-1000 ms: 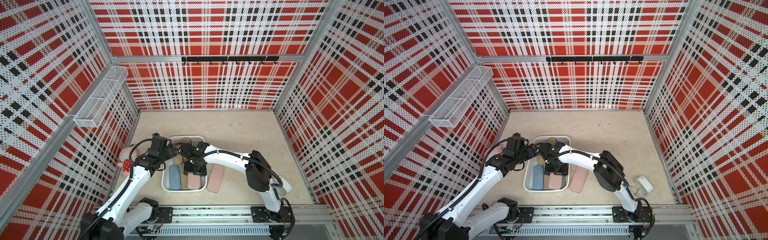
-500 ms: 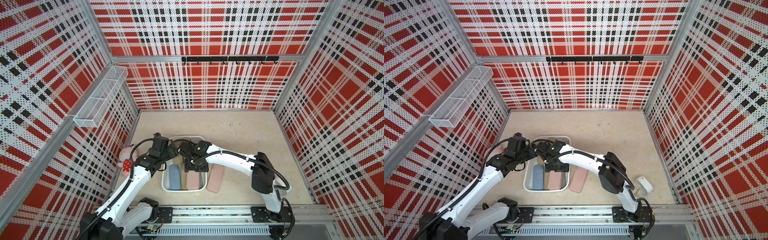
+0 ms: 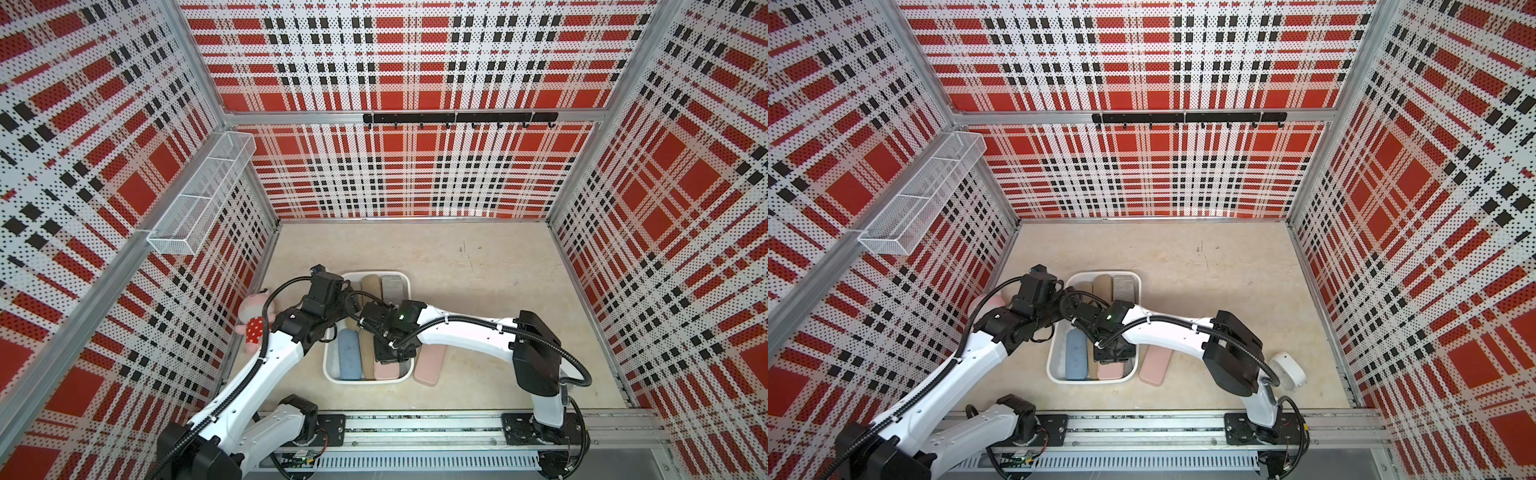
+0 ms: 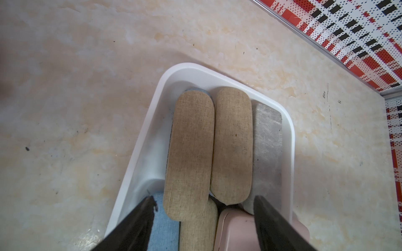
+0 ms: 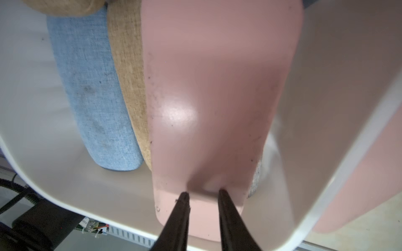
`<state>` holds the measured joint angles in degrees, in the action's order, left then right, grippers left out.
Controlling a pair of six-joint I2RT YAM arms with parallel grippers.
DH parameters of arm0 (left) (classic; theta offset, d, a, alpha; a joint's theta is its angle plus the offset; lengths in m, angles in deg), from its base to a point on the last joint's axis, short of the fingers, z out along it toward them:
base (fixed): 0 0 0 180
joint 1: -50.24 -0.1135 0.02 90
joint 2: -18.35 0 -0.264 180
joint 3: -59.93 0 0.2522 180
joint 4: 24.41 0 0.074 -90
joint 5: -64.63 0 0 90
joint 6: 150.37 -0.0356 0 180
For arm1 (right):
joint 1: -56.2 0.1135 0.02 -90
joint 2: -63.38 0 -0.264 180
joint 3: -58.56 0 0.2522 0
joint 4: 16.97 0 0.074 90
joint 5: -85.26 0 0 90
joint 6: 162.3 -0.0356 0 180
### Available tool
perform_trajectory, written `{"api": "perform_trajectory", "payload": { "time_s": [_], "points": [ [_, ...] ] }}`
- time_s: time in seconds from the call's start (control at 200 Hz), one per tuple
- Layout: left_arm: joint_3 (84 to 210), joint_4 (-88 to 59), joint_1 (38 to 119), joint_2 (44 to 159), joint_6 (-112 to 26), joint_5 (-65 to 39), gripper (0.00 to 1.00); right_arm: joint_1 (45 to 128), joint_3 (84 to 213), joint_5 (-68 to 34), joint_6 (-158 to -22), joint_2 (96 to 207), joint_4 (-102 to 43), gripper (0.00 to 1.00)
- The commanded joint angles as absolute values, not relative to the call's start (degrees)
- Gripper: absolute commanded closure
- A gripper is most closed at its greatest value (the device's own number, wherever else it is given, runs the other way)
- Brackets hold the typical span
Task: Put the glasses cases into the storage boxes
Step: Place the glasses case in the storage box, then pick up the glasses case at the center of the board.
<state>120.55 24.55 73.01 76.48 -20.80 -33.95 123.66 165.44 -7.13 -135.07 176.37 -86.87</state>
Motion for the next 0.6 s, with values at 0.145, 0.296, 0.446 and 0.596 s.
{"api": "perform_trajectory", "payload": {
  "time_s": [0.145, 0.296, 0.446, 0.596],
  "points": [
    [124.2, 23.8, 83.6, 79.7, -19.9, -35.4, 0.14, 123.3, 164.8, 3.5, -135.3, 165.2, -86.8, 0.29],
    [131.4, 23.4, 95.4, 88.8, -20.8, -38.5, 0.08, 118.0, 158.3, 17.1, -144.3, 152.3, -97.0, 0.19],
    [139.6, 22.6, 104.2, 100.3, -22.1, -39.8, 0.04, 109.5, 146.3, 18.8, -148.2, 138.6, -99.4, 0.08],
    [146.6, 22.7, 109.6, 112.1, -23.8, -40.3, 0.00, 102.0, 138.0, 17.1, -148.9, 130.0, -101.0, 0.00]
  ]
}}
